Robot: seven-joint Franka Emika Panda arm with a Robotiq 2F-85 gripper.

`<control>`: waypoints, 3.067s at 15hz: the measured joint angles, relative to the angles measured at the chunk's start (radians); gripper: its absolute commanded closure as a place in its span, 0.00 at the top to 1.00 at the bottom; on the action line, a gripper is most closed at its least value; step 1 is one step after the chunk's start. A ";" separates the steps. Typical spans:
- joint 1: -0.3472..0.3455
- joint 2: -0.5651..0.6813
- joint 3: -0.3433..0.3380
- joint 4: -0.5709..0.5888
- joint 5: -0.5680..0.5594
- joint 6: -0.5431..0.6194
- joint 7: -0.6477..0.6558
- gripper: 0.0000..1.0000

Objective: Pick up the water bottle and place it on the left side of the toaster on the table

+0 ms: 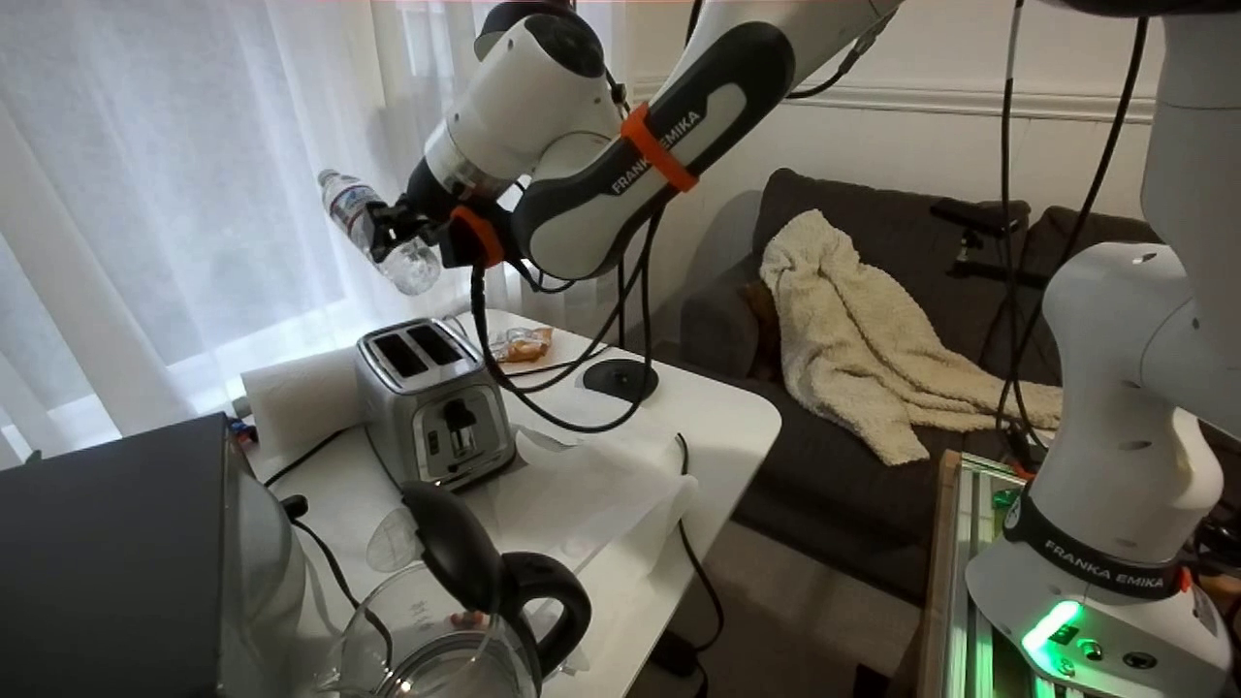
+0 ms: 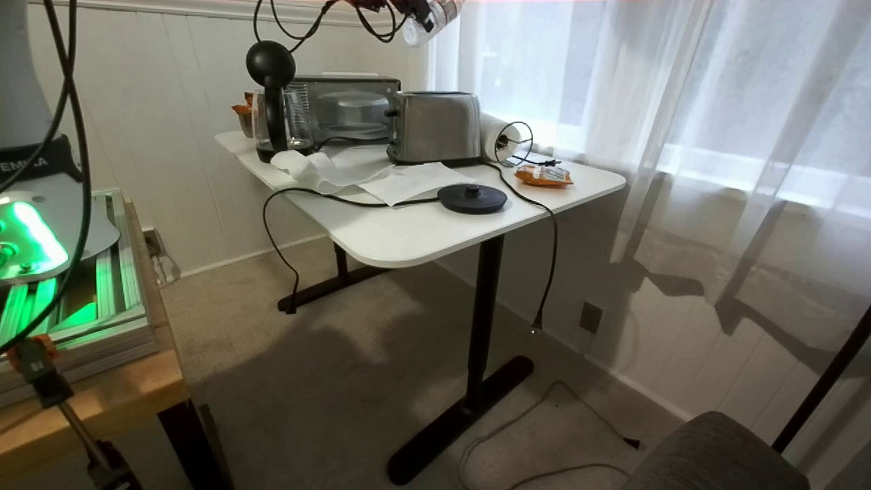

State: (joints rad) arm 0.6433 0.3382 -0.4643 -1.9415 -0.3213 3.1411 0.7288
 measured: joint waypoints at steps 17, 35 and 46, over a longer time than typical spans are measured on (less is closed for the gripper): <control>-0.139 -0.055 0.312 -0.096 0.049 -0.095 -0.185 0.23; -0.384 0.403 0.560 0.552 0.209 -0.431 -0.609 0.23; -0.291 0.593 0.492 0.765 0.209 -0.555 -0.489 0.23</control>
State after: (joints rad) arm 0.3527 0.9314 0.0279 -1.1769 -0.1123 2.5865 0.2394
